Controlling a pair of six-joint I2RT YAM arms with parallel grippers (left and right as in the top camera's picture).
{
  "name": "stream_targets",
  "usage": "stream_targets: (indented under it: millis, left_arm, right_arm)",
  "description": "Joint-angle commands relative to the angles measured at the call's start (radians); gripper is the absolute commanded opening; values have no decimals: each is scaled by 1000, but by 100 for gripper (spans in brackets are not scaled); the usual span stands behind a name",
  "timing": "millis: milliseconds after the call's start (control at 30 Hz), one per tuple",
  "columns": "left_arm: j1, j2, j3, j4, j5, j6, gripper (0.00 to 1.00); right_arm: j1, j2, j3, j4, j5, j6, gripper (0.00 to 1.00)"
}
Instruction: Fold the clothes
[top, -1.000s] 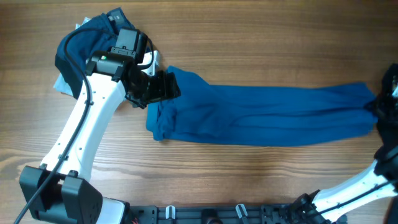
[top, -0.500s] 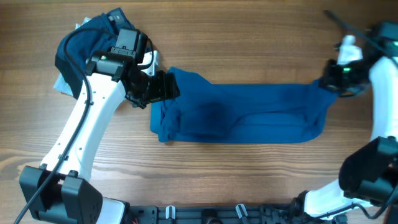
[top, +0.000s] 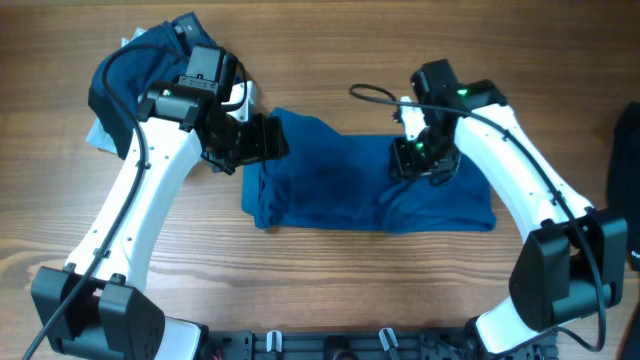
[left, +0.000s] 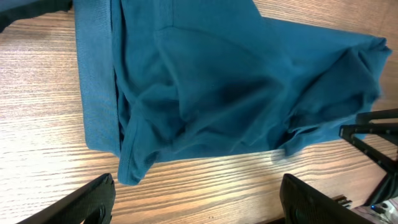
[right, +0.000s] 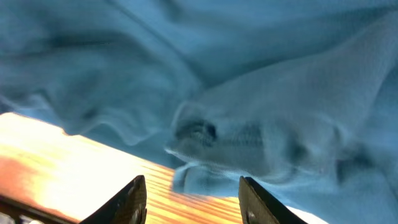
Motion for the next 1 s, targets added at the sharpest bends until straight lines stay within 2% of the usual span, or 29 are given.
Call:
stream_targets:
  millis: [0, 167, 200, 267, 300, 467, 500, 633, 700, 800, 867, 900, 933, 967]
  left_arm:
    - [5, -14, 11, 2, -22, 3, 85]
    - [5, -14, 11, 2, -23, 3, 85]
    - [5, -14, 11, 2, -23, 3, 85]
    - [5, -14, 11, 4, -23, 3, 85]
    - [5, -14, 11, 5, -23, 3, 85]
    - [5, -14, 11, 21, -23, 3, 87]
    - [5, -14, 11, 27, -23, 3, 87]
    - [5, -14, 11, 44, -23, 3, 87]
    - [5, -14, 11, 43, -23, 3, 87]
    - [5, -14, 11, 45, -23, 3, 87]
    - [5, -14, 11, 51, -23, 3, 87]
    - [5, -14, 11, 54, -23, 3, 87]
    - [5, -14, 11, 59, -23, 3, 88]
    - [5, -14, 11, 63, -23, 3, 88]
  right_arm:
    - [2, -35, 2, 3, -40, -5, 48]
    - [-137, -62, 0, 6, -11, 19, 41]
    - [-161, -58, -1, 7, -10, 22, 36]
    - [-229, -49, -22, 16, -6, 21, 17]
    - [-245, -46, -42, 25, -3, 20, 16]
    - [-250, -43, -182, 109, -74, -74, 52]
    - [-244, -43, -211, 150, -106, -103, 56]
    - [-219, -43, -245, 271, -161, -165, 56]
    - [-211, -43, -245, 291, -188, -193, 53]
    - [-209, -43, -245, 330, -182, -214, 53]
    - [-209, -43, -245, 348, -182, -215, 46]
    - [-209, -43, -245, 355, -167, -214, 48]
    - [-209, -43, -245, 359, -148, -214, 58]
    - [-209, -43, -245, 362, -141, -215, 63]
